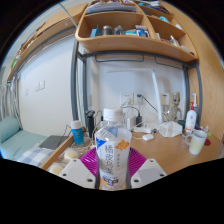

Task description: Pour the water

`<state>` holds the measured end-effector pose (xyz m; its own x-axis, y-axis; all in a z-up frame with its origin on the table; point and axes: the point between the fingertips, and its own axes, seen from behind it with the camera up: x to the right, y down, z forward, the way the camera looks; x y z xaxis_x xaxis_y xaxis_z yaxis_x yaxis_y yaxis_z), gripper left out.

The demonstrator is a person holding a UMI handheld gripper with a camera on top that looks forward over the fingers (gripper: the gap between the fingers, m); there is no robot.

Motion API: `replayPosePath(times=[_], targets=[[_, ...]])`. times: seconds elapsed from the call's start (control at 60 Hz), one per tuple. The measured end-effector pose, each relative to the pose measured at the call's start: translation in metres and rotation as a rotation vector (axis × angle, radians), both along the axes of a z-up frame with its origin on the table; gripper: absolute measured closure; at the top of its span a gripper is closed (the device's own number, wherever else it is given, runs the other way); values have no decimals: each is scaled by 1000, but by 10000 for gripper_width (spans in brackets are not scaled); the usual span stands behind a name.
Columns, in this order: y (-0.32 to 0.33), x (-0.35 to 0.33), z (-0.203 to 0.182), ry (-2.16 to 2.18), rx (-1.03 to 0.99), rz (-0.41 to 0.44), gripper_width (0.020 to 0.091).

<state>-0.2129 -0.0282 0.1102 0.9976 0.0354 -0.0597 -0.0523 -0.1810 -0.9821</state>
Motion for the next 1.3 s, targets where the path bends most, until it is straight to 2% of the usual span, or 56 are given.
replayPosePath(times=[0.133, 0.3, 0.467, 0.583, 0.933, 1.3], targets=[[6, 18, 20, 183, -32, 9, 750], [27, 87, 66, 457, -42, -23, 741], [41, 170, 88, 915, -61, -92, 741], [50, 215, 76, 1241, -117, -157, 740], [52, 269, 42, 1822, -292, -296, 743], [52, 267, 28, 2037, -423, -336, 744]])
